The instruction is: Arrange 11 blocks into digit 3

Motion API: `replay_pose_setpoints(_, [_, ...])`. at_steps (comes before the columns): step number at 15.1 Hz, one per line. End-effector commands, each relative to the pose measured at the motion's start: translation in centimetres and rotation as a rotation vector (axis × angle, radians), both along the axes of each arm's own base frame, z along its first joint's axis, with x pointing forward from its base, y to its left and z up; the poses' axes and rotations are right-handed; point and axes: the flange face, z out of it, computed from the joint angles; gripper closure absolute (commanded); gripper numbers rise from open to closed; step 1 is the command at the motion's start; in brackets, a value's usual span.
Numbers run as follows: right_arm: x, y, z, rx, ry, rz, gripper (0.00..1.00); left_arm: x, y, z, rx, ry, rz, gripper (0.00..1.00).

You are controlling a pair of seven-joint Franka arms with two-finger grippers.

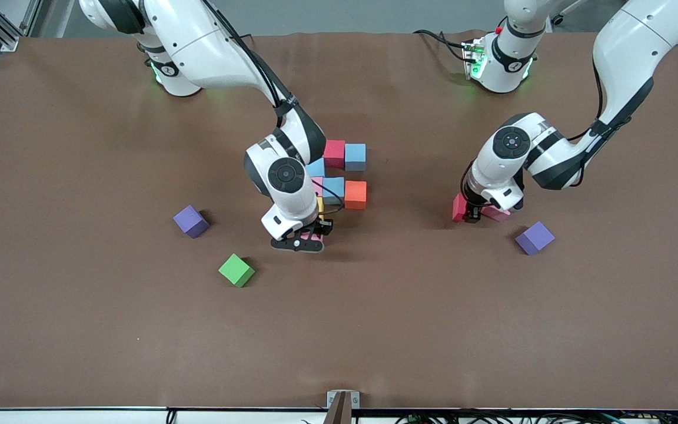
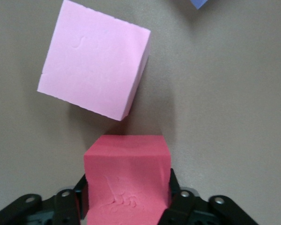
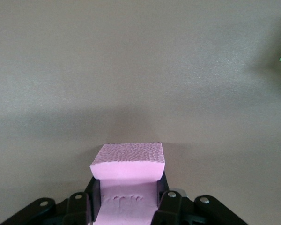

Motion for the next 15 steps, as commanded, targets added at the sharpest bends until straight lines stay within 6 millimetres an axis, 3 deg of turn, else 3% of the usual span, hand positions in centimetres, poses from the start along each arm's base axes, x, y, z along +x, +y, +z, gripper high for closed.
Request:
replay_pose_setpoints(1, [-1.1,-0.7,-0.2,-0.003,0.022,0.012,0.75,1.1,-1.3,0.5,-0.017,-0.032,-0.009,0.67])
replay_pose_setpoints(4, [-1.2,-0.6,-0.2,-0.003,0.022,0.013,0.75,2.6,-4.0,2.1,-0.03,-0.063,-0.024,0.7])
replay_pose_setpoints(8, [-1.1,-0.7,-0.3,-0.004,0.022,0.012,0.73,5.6,-8.3,2.6,-0.032,-0.054,-0.02,0.7])
replay_pose_setpoints(11, [-1.1,-0.8,-0.4,-0.011,0.025,0.016,0.67,7.6,-12.4,3.4,-0.053,-0.075,-0.002,0.7])
replay_pose_setpoints(12, [-0.8,-1.0,-0.2,-0.008,0.023,0.0,0.51,8.1,-13.7,3.4,-0.057,-0.079,0.005,0.7])
replay_pose_setpoints(13, [-0.7,-1.0,-0.1,-0.006,0.023,-0.004,0.01,8.7,-15.0,3.4,-0.056,-0.088,0.01,0.7])
replay_pose_setpoints(15, [-0.3,-1.0,0.5,0.001,0.013,-0.004,0.0,9.7,-17.4,3.1,-0.052,-0.096,0.034,0.7])
